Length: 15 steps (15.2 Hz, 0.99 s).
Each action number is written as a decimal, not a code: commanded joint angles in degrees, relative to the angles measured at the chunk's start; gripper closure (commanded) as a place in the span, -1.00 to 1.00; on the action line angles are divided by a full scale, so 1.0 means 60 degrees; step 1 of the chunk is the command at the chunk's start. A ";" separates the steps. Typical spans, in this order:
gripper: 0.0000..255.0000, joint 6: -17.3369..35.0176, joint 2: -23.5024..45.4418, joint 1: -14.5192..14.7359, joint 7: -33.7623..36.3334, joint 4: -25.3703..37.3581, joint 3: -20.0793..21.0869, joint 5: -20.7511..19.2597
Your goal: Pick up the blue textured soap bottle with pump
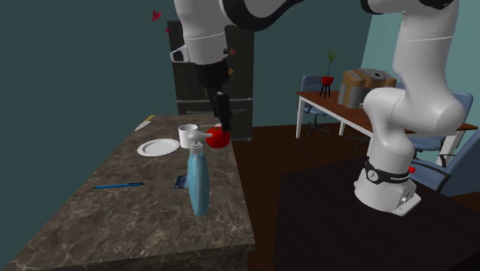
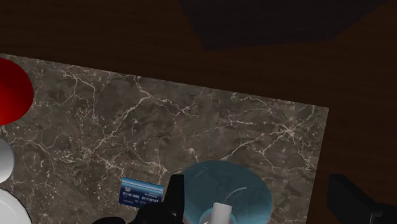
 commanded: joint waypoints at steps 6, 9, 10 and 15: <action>-1.00 -0.0479 0.2898 -0.0247 -0.0277 0.3479 -0.0143 -0.0020; -1.00 -0.0255 0.2977 -0.0256 -0.0247 0.3332 -0.0139 -0.0022; -1.00 -0.0138 0.2995 -0.0257 -0.0230 0.3233 -0.0137 -0.0023; -1.00 0.0394 0.3091 -0.0261 -0.0154 0.2790 -0.0130 -0.0025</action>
